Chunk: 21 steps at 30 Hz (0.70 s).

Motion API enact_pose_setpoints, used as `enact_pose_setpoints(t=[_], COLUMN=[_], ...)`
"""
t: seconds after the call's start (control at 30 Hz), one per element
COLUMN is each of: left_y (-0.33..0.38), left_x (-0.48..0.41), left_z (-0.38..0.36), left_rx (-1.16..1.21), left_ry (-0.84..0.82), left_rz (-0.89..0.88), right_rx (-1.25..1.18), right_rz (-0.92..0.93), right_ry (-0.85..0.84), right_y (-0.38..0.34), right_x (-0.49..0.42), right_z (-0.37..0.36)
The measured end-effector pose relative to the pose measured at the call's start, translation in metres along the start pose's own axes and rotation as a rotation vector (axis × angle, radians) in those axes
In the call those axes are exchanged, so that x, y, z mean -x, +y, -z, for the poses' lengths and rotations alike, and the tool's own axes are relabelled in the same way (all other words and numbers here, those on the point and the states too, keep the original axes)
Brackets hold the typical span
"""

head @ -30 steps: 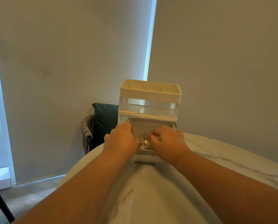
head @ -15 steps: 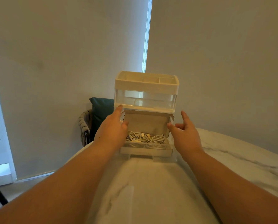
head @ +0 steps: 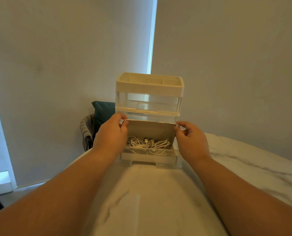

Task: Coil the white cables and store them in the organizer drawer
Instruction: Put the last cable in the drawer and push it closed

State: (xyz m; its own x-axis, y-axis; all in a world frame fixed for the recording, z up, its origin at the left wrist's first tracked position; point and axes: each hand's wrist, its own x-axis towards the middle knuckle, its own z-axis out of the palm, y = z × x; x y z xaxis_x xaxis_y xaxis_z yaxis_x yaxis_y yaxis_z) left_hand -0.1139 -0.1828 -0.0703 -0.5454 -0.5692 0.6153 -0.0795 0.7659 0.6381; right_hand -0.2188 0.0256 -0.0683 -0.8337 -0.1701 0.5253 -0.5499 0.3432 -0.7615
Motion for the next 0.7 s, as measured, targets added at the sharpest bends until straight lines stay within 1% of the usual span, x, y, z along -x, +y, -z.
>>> enact_pose_setpoints(t=[0.1,0.17,0.23,0.37,0.5,0.6,0.7], left_y=[-0.002,-0.002,0.001,0.003,0.003,0.007,0.012], left_x=[-0.001,-0.003,-0.005,-0.006,-0.005,-0.006,-0.005], left_z=[0.001,0.003,0.007,0.015,0.022,0.030,0.041], left_rx=[-0.077,-0.111,-0.082,-0.038,0.014,-0.038,-0.064], left_ry=[0.016,0.047,0.048,-0.060,-0.140,-0.203,-0.278], left_rz=[0.014,-0.030,-0.070,-0.044,-0.014,-0.027,0.003], right_rx=[-0.037,-0.070,-0.085,-0.139,-0.144,-0.099,-0.007], right_rz=[0.016,0.023,0.035,0.015,0.037,0.052,0.089], right_ry=[-0.027,-0.037,-0.036,-0.037,-0.090,-0.118,-0.181], right_y=[0.000,0.001,0.002,0.002,-0.002,-0.005,-0.009], right_x=[0.001,0.001,-0.001,-0.004,-0.004,-0.002,0.001], right_z=[-0.002,-0.002,-0.001,0.003,0.009,0.017,0.022])
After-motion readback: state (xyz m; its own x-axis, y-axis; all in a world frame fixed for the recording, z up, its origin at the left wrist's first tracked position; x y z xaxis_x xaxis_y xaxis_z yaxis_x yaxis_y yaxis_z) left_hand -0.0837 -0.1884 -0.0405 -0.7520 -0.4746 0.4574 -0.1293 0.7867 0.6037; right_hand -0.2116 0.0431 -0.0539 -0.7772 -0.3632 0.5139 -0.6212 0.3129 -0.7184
